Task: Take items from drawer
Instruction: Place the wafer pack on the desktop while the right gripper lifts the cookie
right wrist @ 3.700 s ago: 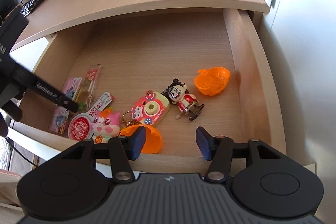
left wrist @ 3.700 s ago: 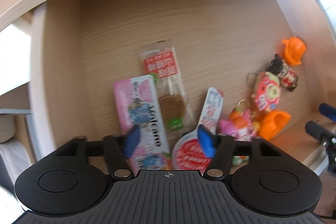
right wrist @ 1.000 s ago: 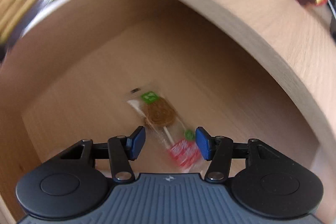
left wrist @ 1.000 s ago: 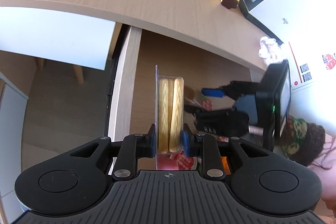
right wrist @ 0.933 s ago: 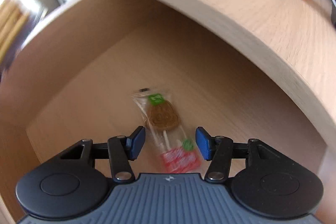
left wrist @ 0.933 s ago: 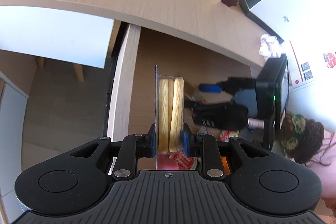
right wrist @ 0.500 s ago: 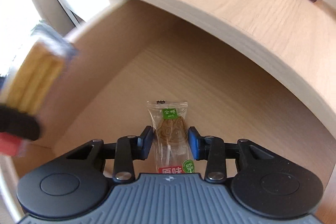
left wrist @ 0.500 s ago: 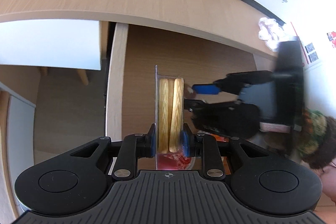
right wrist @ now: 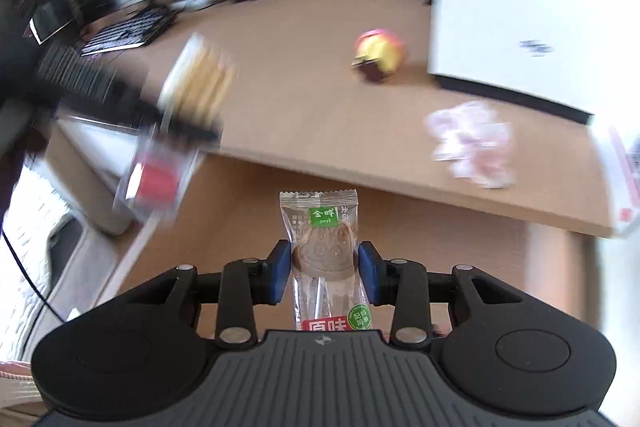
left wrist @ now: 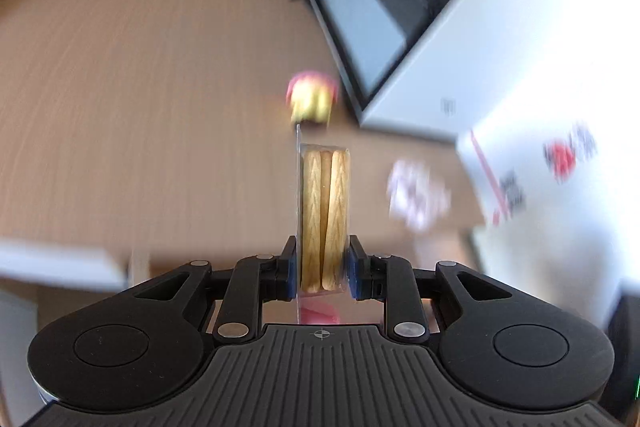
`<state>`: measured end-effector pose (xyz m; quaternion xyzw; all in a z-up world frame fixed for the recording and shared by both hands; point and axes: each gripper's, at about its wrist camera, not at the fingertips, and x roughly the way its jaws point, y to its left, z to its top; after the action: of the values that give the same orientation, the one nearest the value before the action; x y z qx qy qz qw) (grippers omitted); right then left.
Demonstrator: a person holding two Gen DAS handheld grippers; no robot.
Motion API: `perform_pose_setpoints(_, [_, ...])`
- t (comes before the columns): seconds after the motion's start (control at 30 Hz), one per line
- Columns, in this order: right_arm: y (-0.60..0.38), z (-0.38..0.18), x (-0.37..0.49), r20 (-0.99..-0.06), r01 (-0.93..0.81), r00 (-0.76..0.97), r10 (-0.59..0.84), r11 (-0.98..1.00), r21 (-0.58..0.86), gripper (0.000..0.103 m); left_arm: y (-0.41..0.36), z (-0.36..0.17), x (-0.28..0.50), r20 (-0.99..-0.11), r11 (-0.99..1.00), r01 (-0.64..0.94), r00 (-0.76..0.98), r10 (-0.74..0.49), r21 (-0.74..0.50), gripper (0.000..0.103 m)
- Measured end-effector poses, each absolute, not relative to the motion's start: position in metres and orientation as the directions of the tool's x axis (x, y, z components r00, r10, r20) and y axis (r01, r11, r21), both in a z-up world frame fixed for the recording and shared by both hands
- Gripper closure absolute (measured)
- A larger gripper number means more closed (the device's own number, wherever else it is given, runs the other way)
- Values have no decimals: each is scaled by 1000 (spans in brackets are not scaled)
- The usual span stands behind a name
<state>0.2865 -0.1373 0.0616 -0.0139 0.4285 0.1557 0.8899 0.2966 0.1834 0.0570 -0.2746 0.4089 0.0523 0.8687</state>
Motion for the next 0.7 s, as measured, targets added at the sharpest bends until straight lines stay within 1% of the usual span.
perform_pose_setpoints(0.1, [-162,75,285,-759,-241,614,216,967,79,67,201,48,346,-721,819,-340,682,-124,-463,77])
perform_pose_setpoints(0.2, [-192,83,270,-750,-193,634,189,978,83,67,213,19,385,-750,795,-400,654,-101,-456,76])
perform_pose_setpoints(0.3, [-211,95,270,-739,-164,647,188,981,106,67,214,-10,405,-784,810,-429,618,-59,-400,75])
perform_pose_setpoints(0.33, [-214,97,273,-735,-153,653,184,982,110,67,214,-13,409,-772,819,-422,634,-40,-389,74])
perform_pose_setpoints(0.43, [-226,104,280,-725,-114,673,149,989,97,67,213,-13,416,-766,843,-415,643,6,-342,75])
perform_pose_setpoints(0.53, [-237,111,293,-703,-76,704,103,995,70,67,216,-3,409,-732,842,-418,680,42,-340,74])
perform_pose_setpoints(0.63, [-243,117,312,-675,-50,736,43,999,9,67,221,9,391,-702,846,-424,707,85,-324,74])
perform_pose_setpoints(0.7, [-245,118,331,-659,-42,752,8,998,-37,67,223,15,377,-694,840,-428,715,89,-333,74])
